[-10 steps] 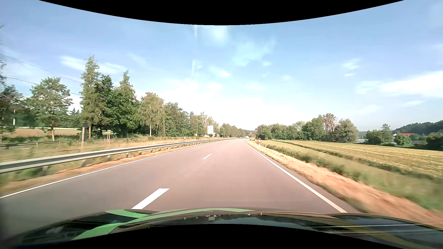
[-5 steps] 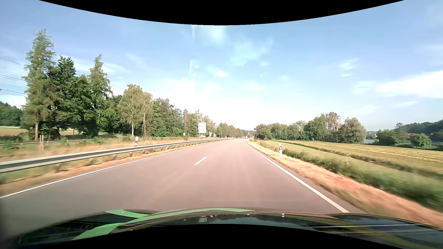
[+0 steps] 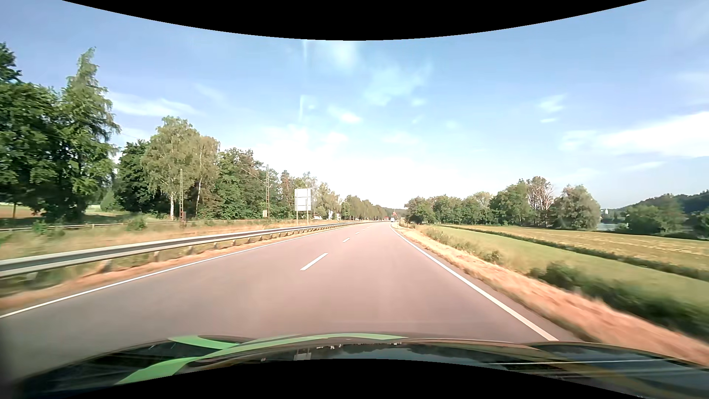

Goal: Follow the waypoints while adhering to traffic rules and regulations

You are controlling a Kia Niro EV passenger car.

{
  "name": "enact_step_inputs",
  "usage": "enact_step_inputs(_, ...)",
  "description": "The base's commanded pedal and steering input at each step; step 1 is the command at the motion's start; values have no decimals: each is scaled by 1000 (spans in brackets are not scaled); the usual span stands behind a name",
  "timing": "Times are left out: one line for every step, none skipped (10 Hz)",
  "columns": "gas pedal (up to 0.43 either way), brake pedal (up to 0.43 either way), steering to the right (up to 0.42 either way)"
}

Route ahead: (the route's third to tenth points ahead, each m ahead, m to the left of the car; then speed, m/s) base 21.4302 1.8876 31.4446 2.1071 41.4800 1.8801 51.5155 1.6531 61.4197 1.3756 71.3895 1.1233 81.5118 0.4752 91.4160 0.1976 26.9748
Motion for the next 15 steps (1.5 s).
enact_step_inputs(287, 0, 3)
enact_step_inputs(287, 0, 3)
enact_step_inputs(299, 0, 3)
enact_step_inputs(311, 0, 2)
enact_step_inputs(319, 0, 3)
enact_step_inputs(319, 0, 3)
enact_step_inputs(299, 0, 2)
enact_step_inputs(268, 0, 2)
enact_step_inputs(240, 0, 3)
enact_step_inputs(240, 0, 2)
enact_step_inputs(228, 0, 3)
enact_step_inputs(220, 0, 2)
enact_step_inputs(209, 0, 2)
enact_step_inputs(209, 0, 2)
enact_step_inputs(209, 0, 3)
